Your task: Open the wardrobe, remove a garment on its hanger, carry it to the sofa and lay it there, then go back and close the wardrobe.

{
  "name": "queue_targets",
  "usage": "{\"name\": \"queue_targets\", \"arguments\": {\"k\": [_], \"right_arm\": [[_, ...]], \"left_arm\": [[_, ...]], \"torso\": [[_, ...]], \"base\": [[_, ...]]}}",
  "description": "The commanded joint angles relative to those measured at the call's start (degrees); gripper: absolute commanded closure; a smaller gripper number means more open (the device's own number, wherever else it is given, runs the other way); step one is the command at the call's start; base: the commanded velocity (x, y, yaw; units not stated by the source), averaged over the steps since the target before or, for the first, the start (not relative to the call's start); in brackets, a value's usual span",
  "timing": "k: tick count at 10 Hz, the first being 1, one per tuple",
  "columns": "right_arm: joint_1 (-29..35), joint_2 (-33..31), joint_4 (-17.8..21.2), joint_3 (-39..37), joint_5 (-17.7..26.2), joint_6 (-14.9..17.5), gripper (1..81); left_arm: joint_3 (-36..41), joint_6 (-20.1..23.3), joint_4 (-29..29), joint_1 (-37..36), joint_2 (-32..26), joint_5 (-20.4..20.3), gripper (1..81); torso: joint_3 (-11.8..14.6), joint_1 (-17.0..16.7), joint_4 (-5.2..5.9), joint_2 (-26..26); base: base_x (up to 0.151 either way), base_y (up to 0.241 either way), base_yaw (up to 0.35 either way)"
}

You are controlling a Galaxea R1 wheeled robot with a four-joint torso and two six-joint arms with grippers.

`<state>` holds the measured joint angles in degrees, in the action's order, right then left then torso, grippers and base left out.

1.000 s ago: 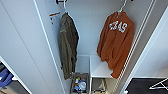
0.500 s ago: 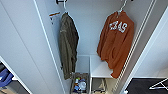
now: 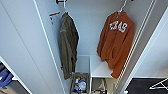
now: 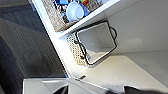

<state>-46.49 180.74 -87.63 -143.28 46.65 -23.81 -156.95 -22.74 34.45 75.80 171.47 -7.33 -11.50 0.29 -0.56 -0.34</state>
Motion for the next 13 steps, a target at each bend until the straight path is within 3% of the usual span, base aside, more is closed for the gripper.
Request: {"name": "queue_targets", "arguments": {"k": [1,5,8,9,12,13], "right_arm": [[8.0,-2.4,7.7,-5.8,3.4,-3.7,1.0],[4.6,-6.7,8.2,-10.5,3.6,-7.5,1.0],[3.5,-8.6,14.5,-9.6,1.1,-8.2,1.0],[2.1,-8.8,16.8,-8.0,-3.1,-8.3,1.0],[-1.4,-10.9,30.6,-2.5,-17.6,-8.2,1.0],[-2.6,-12.4,33.8,0.1,-20.3,-8.1,1.0]], "left_arm": [[-0.1,0.1,0.2,-2.5,-0.1,2.0,1.0],[-0.1,0.3,0.5,-2.5,0.7,1.8,1.0],[-0.2,0.4,0.5,-2.4,0.7,1.2,1.0],[-0.1,0.4,0.4,-2.5,0.5,1.1,1.0],[-0.2,0.4,0.2,-2.5,0.2,1.1,1.0],[-0.2,0.4,0.2,-2.5,0.1,1.1,1.0]], "torso": [[0.0,0.0,0.00,0.0],[0.0,0.0,0.00,0.0],[0.0,0.0,0.00,0.0],[0.0,0.0,0.00,0.0],[0.0,0.0,0.00,0.0],[0.0,0.0,0.00,0.0]], "base": [[0.000,0.000,0.000],[0.000,0.000,0.000],[0.000,0.000,0.000],[0.000,0.000,0.000],[0.000,0.000,0.000],[0.000,0.000,0.000]]}}
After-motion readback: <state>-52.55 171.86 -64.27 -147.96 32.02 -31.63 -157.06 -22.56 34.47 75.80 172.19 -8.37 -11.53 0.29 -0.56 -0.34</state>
